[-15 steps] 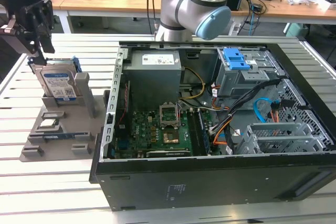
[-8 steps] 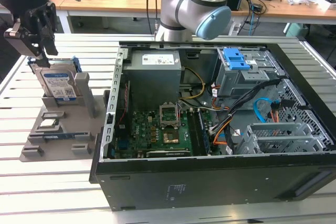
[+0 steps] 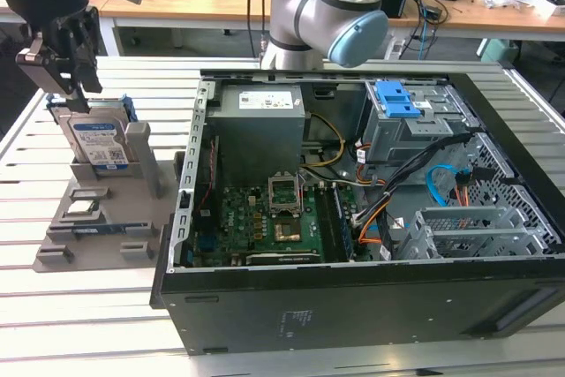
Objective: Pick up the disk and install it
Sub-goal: 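Pick up the disk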
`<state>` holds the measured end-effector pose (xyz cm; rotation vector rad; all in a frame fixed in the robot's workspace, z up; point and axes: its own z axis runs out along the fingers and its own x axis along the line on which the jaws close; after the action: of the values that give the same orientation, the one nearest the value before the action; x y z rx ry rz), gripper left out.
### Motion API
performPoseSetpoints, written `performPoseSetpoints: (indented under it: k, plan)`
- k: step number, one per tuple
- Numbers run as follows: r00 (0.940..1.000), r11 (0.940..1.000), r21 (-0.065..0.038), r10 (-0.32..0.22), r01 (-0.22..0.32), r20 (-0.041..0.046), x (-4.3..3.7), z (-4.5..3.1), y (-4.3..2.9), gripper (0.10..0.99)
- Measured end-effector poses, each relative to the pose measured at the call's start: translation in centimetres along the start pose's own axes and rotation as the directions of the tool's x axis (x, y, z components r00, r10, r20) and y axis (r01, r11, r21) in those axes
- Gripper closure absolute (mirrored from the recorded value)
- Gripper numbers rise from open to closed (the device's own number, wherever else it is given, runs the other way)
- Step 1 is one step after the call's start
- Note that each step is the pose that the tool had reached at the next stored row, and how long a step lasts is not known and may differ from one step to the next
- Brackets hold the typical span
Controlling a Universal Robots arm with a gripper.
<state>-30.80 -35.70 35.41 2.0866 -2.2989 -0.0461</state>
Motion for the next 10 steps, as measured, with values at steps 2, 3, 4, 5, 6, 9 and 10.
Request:
performPoseSetpoints:
  k: [2,3,4,5,6,9,10]
  plan:
    - [1.0,1.0,0.0,-0.007,0.007,-0.0003,-0.67,0.41,0.1,0.604]
    - [0.9999,0.9999,0.0,-0.011,0.011,-0.0004,-0.84,0.58,0.17,0.604]
    - [0.9999,0.9999,0.0,-0.014,0.014,-0.0003,-0.94,0.7,0.23,0.604]
    - [0.9998,0.9998,0.0,-0.017,0.017,-0.0005,-1.03,0.8,0.29,0.604]
    - [0.9998,0.9998,0.0,-0.021,0.021,-0.0005,-1.13,0.9,0.34,0.604]
    - [0.9994,0.9994,0.0,-0.035,0.035,0.0011,-1.64,1.28,0.6,0.604]
    - [0.9993,0.9993,0.0,-0.038,0.038,0.0022,-1.75,1.34,0.65,0.604]
